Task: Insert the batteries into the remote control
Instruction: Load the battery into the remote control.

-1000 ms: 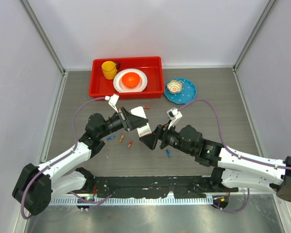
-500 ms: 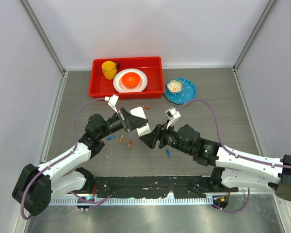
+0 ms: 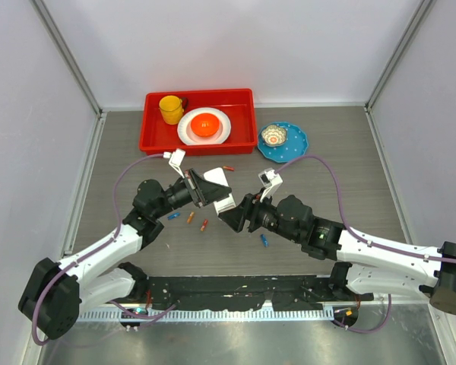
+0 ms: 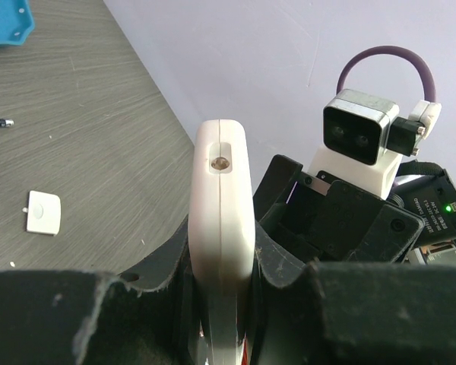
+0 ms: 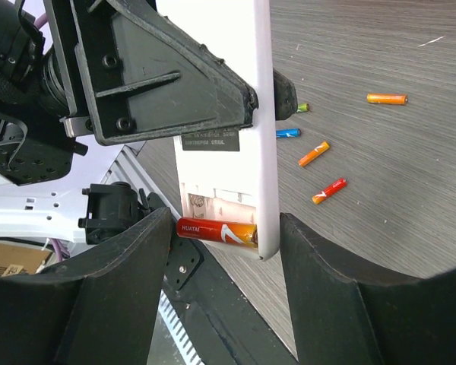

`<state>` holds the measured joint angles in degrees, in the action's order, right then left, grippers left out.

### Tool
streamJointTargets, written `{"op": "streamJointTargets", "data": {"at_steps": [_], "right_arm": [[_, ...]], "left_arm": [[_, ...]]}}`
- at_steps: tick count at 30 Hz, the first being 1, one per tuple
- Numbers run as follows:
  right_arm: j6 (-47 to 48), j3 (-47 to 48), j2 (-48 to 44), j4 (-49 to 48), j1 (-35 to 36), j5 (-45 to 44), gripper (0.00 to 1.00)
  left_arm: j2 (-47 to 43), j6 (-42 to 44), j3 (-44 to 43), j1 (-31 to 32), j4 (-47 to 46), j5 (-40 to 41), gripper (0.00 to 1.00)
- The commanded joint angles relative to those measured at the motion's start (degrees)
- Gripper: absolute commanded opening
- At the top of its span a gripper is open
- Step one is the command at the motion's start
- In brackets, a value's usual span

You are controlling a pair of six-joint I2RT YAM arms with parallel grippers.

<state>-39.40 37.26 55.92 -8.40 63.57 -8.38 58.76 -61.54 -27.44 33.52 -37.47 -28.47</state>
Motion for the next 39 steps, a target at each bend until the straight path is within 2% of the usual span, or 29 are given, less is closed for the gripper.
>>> {"op": "streamJointTargets", "data": {"at_steps": [1, 13, 23, 39], "right_arm": [[-0.33, 0.89, -0.02, -2.85, -0.20, -1.02, 0.63], [-0.33, 0.98, 0.68, -3.02, -0.20, -0.32, 0.66], [-0.59, 0.71, 0.77, -3.02, -0.20, -0.23, 0.63], [-0.68, -0.08, 0.42, -3.11, -0.20, -0.58, 0.46]], "left_arm": [[-1.28, -0.25, 0.02, 0.15, -3.75, 0.61, 0.00], [-1.37, -0.16, 0.11, 0.14, -3.66, 0.78, 0.00], [-1.72, 0.01, 0.20, 0.14, -3.40, 1.13, 0.00], [-3.13, -0.16, 0.20, 0.14, -3.13, 2.01, 0.00]]}}
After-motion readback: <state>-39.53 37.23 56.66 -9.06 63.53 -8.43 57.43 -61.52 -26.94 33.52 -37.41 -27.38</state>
